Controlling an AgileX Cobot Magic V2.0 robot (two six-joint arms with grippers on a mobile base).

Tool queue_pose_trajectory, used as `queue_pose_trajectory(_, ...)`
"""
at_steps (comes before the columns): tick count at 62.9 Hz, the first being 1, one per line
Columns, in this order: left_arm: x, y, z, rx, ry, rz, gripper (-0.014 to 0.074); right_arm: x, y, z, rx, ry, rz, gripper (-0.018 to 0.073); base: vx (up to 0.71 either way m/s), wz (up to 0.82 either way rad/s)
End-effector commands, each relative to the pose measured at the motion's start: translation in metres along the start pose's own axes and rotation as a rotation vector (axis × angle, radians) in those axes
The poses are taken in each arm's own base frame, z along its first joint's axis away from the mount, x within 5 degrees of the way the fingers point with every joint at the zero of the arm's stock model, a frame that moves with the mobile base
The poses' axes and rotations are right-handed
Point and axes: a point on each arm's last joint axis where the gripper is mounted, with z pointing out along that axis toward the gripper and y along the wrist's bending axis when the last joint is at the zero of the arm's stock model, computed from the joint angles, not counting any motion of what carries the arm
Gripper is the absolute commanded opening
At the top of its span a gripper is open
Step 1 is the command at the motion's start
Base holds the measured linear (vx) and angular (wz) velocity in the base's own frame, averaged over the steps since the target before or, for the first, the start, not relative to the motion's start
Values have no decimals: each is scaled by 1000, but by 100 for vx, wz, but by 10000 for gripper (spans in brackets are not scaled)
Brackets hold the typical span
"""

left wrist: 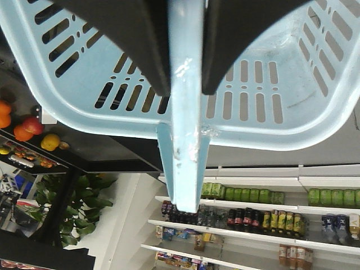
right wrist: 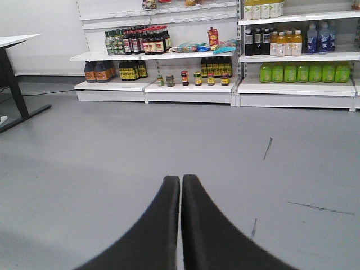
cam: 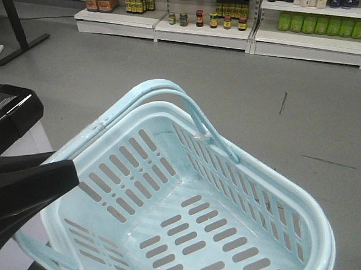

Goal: Pick three apples into basket with both arms
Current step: 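Drive the base with the held basket toward the apple table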

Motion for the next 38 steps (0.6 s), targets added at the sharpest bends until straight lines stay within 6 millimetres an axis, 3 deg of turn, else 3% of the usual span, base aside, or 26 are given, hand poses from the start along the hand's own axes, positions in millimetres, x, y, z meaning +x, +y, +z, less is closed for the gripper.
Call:
queue_pose_trajectory(1,-9,-1,-2,-28,-30,33,-6,-3,1,0,-12,-75,-16,-5,19,20)
queue_pose_trajectory(18,-9,-1,-2,-28,-30,33,-6,-3,1,0,-12,-75,-16,-5,20,2)
queue_pose_trajectory(38,-9,-1,-2,-28,-30,33,-6,-3,1,0,-12,-75,-16,-5,21,-25)
